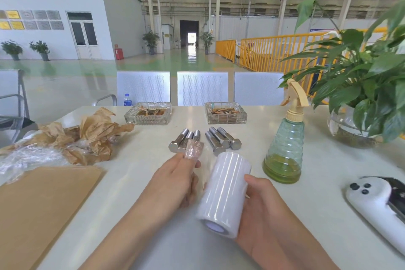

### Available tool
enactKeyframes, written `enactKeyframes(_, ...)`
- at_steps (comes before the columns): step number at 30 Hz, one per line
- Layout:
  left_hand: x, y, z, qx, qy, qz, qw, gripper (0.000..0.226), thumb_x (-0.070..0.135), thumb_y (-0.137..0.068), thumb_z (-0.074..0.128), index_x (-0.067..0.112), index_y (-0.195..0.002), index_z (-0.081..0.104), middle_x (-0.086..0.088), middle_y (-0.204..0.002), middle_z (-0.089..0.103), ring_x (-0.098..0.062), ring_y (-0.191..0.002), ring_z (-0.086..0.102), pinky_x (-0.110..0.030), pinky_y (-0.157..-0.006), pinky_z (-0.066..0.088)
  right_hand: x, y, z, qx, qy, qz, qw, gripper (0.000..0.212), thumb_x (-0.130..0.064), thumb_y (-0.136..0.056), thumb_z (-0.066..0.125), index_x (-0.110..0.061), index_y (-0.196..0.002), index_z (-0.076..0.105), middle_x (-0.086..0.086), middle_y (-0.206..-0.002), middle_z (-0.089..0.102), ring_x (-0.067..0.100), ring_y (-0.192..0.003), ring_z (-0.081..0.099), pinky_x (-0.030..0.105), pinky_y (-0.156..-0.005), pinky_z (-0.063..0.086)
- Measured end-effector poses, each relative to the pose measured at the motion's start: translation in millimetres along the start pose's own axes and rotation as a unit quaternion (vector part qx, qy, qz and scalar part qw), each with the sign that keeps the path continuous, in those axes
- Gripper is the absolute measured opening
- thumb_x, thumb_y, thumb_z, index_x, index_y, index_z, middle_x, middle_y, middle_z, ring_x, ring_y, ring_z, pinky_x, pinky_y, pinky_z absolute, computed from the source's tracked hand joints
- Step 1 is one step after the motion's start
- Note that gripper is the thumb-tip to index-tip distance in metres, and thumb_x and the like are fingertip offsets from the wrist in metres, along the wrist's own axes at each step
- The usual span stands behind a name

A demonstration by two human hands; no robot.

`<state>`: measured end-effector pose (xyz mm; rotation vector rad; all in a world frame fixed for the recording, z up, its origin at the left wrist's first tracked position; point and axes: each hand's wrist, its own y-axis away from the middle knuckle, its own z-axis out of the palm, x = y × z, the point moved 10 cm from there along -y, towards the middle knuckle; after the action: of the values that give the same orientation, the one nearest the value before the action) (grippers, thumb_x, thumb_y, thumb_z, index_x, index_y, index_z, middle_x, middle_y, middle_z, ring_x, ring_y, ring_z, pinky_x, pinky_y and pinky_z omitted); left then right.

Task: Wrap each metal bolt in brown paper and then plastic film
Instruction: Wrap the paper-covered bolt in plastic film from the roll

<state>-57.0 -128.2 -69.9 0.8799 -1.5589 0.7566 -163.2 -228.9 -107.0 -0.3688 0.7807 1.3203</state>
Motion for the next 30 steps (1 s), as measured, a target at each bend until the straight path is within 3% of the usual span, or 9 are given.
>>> enactKeyframes(5, 18.3, 14.1, 11.6, -0.121, 0.056, 0.075, 0.988, 0.012, 0.012, -0.098, 0.064, 0.008, -0.109, 0.066, -0.012, -0.075, 0.069, -0.014, -0.056, 0.061, -0.017, -0.047, 0.045, -9.5, 0.0, -1.9, 0.010, -0.030, -0.024, 0.999, 0.065, -0.033, -0.070, 0.063, -0.003, -0.127, 0.062, 0.026, -0.127, 0.065, 0.042, -0.117, 0.063, 0.052, -0.094, 0.052)
enactKeyframes(10, 24.4, 7.3, -2.1, -0.025, 0.007, 0.114, 0.993, 0.017, 0.016, -0.094, 0.071, 0.007, -0.106, 0.063, -0.006, -0.071, 0.055, -0.016, -0.059, 0.051, -0.025, -0.055, 0.041, -9.2, -7.0, 7.1, -0.006, 0.025, -0.012, 1.000, 0.047, -0.032, -0.072, 0.077, -0.002, -0.109, 0.077, 0.019, -0.102, 0.077, 0.031, -0.087, 0.077, 0.038, -0.063, 0.062)
enactKeyframes(14, 14.5, 4.4, -0.8, -0.026, -0.010, 0.095, 0.995, 0.018, 0.016, -0.104, 0.055, -0.001, -0.096, 0.055, -0.012, -0.075, 0.054, -0.018, -0.059, 0.056, -0.027, -0.053, 0.047, -4.9, -16.4, 18.9, -0.032, 0.051, 0.009, 0.998, 0.057, -0.036, -0.068, 0.089, -0.004, -0.113, 0.076, 0.023, -0.118, 0.072, 0.039, -0.108, 0.070, 0.050, -0.092, 0.054)
enactKeyframes(17, 12.2, 1.4, -12.6, 0.020, -0.014, 0.090, 0.996, 0.016, 0.016, -0.104, 0.054, 0.012, -0.089, 0.052, -0.007, -0.061, 0.058, -0.023, -0.046, 0.059, -0.028, -0.043, 0.046, -10.2, -23.3, 19.5, 0.003, 0.084, 0.000, 0.996, 0.051, -0.031, -0.074, 0.081, 0.000, -0.113, 0.073, 0.025, -0.106, 0.075, 0.039, -0.095, 0.074, 0.051, -0.082, 0.059)
enactKeyframes(20, 17.5, -5.7, -31.5, 0.107, -0.146, 0.139, 0.974, 0.020, 0.027, -0.100, 0.058, 0.026, -0.081, 0.053, 0.009, -0.060, 0.059, -0.016, -0.056, 0.056, -0.030, -0.054, 0.042, -3.8, -20.9, 14.8, 0.029, 0.121, 0.001, 0.992, 0.040, -0.038, -0.092, 0.062, -0.010, -0.120, 0.065, 0.019, -0.106, 0.077, 0.033, -0.098, 0.075, 0.047, -0.081, 0.061)
enactKeyframes(23, 12.3, -7.0, -31.9, 0.100, -0.210, 0.126, 0.964, 0.026, 0.043, -0.098, 0.057, 0.025, -0.080, 0.057, 0.011, -0.066, 0.064, -0.011, -0.063, 0.057, -0.030, -0.059, 0.042, 0.2, -16.8, 16.8, 0.026, 0.135, 0.004, 0.991, 0.039, -0.039, -0.096, 0.056, -0.012, -0.123, 0.064, 0.017, -0.110, 0.076, 0.031, -0.102, 0.074, 0.046, -0.078, 0.061)
enactKeyframes(26, -7.1, -17.7, -23.4, 0.064, -0.126, 0.013, 0.990, 0.043, 0.052, -0.100, 0.048, 0.016, -0.079, 0.055, 0.004, -0.051, 0.056, -0.018, -0.043, 0.053, -0.023, -0.041, 0.041, -4.9, -12.5, 20.8, 0.032, 0.119, 0.002, 0.992, 0.041, -0.034, -0.096, 0.054, -0.007, -0.125, 0.062, 0.020, -0.108, 0.075, 0.036, -0.105, 0.072, 0.051, -0.089, 0.057)
enactKeyframes(28, -24.5, -18.0, -13.7, -0.005, 0.023, -0.088, 0.996, 0.047, 0.041, -0.105, 0.036, 0.007, -0.079, 0.054, -0.006, -0.042, 0.051, -0.021, -0.031, 0.048, -0.020, -0.035, 0.038, -9.9, -8.6, 21.9, 0.022, 0.091, -0.001, 0.996, 0.045, -0.033, -0.097, 0.051, -0.003, -0.129, 0.059, 0.024, -0.112, 0.072, 0.039, -0.110, 0.068, 0.051, -0.094, 0.054)
enactKeyframes(30, -21.1, -11.7, -3.6, -0.082, 0.108, -0.087, 0.987, 0.038, 0.022, -0.103, 0.036, 0.000, -0.079, 0.053, -0.013, -0.047, 0.055, -0.023, -0.035, 0.053, -0.023, -0.040, 0.045, -17.4, -3.0, 26.8, 0.002, 0.070, -0.006, 0.998, 0.051, -0.035, -0.100, 0.044, 0.001, -0.133, 0.056, 0.031, -0.122, 0.067, 0.043, -0.116, 0.064, 0.049, -0.093, 0.055)
